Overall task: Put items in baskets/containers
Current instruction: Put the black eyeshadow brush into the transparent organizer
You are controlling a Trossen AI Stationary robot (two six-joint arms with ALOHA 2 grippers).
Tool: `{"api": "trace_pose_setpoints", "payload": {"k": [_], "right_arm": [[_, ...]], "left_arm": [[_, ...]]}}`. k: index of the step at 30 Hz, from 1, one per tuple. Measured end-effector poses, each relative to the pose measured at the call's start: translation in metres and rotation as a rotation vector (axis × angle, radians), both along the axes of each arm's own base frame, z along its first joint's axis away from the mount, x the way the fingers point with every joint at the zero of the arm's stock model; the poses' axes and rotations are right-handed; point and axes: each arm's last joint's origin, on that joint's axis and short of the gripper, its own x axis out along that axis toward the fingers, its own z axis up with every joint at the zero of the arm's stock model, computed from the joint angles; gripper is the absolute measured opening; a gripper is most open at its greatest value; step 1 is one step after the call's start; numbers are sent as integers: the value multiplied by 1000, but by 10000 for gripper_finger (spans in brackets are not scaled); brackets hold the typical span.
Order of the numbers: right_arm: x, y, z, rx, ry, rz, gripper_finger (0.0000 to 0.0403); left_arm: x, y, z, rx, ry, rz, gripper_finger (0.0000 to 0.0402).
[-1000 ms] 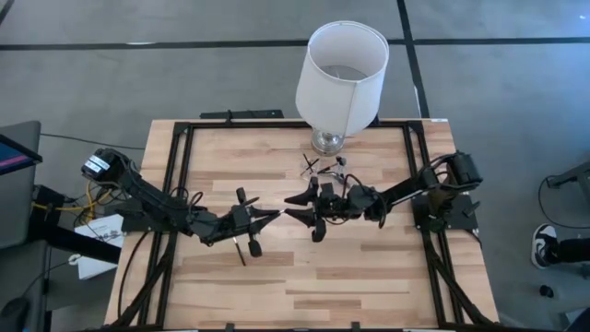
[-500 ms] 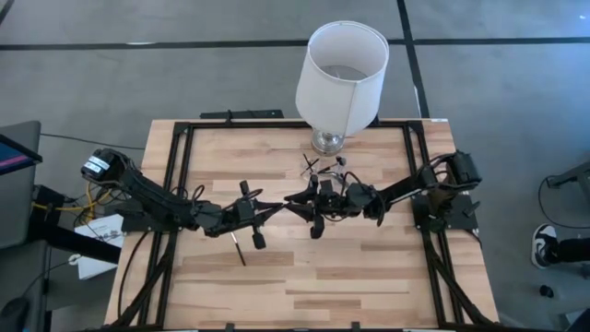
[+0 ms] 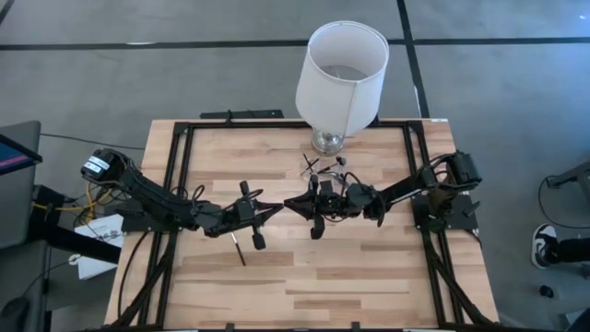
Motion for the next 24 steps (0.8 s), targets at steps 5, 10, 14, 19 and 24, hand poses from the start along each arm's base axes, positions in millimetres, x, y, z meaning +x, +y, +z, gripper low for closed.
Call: {"api": "trace_pose_setpoints", "payload": {"k": [5, 10, 14, 19, 24], "right_arm": [[0, 0, 0, -4, 3, -1, 10], [1, 0, -4, -13, 40, -2, 7], [1, -1, -5, -26, 66, -34, 3], [-7, -6, -3, -91, 236, -182, 2], [-36, -11, 25, -185, 397, -388, 2]], "left_arm": [[0, 0, 0, -2, 0, 0, 33], [0, 0, 0, -7, -2, -1, 57], [0, 0, 0, -7, -1, 4, 72], [-1, 2, 0, -9, -1, 57, 81], [-1, 3, 0, -10, 0, 98, 81]]}}
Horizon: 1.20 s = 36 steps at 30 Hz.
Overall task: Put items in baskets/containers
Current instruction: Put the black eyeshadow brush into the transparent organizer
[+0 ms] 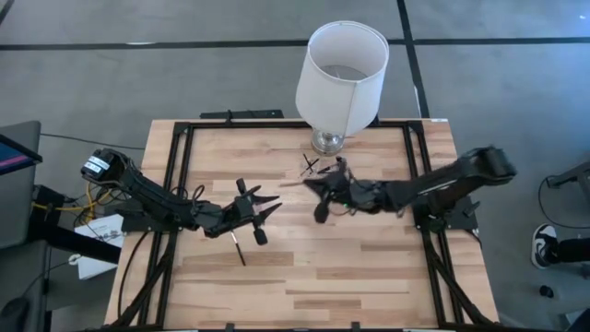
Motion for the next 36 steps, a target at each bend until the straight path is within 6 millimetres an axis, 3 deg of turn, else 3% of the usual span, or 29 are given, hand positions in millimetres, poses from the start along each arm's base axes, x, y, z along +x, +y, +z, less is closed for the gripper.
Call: {"api": "trace_pose_setpoints", "payload": {"k": [5, 8, 15, 27, 31, 36], "right_arm": [[-33, -13, 46, -15, 87, -132, 3], [-48, -25, 52, 36, 177, -206, 3], [-64, -52, 34, 122, 375, -365, 5], [-38, -75, -3, 189, 502, -370, 10], [-32, -82, -16, 190, 540, -399, 36], [-27, -84, -15, 165, 517, -388, 73]], "left_arm": [[0, 0, 0, 0, 0, 0, 82], [0, 0, 0, 0, 0, 0, 80], [0, 0, 0, 0, 1, 0, 78], [0, 0, -1, 1, 3, -4, 78], [0, 0, -1, 2, 4, -4, 78], [0, 0, -1, -24, -5, -5, 78]]}}
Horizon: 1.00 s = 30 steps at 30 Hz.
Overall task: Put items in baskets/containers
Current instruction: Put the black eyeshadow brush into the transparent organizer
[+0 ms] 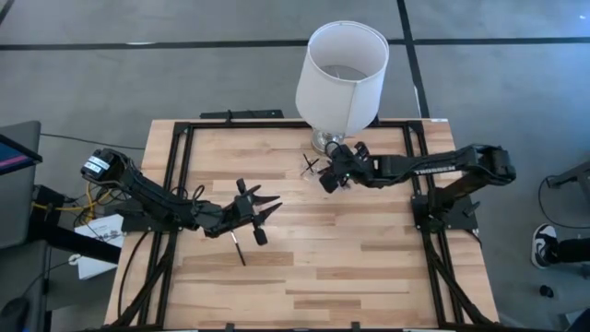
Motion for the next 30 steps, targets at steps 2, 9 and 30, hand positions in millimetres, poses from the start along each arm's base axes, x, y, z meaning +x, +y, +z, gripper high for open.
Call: {"api": "trace_pose_setpoints", "payload": {"k": [2, 9, 30], "right_arm": [[0, 2, 4, -1, -8, 8, 83], [-1, 30, 38, -47, -85, 185, 102], [0, 89, 52, -148, -158, 475, 102]], "left_arm": [[0, 0, 0, -34, -10, -1, 78], [-1, -4, -9, -196, 1, -18, 78], [-46, -60, -60, -929, 311, -110, 81]]}}
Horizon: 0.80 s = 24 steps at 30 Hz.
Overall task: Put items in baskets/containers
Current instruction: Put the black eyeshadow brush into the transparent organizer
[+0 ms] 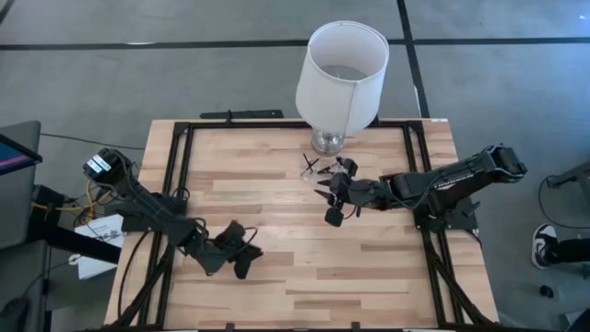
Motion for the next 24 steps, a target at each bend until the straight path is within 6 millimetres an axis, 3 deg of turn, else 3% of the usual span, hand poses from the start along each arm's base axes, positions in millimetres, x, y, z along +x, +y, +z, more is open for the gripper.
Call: {"api": "trace_pose_setpoints", "payload": {"k": [5, 11, 24], "right_arm": [[0, 0, 0, 0, 1, -1, 102], [0, -1, 0, 0, 0, -4, 102], [0, -1, 0, -4, 2, -3, 102]], "left_arm": [[-17, 0, -18, -200, 271, 25, 81], [-24, 15, -30, -319, 524, 146, 81], [-11, 50, -35, -374, 639, 290, 80]]}}
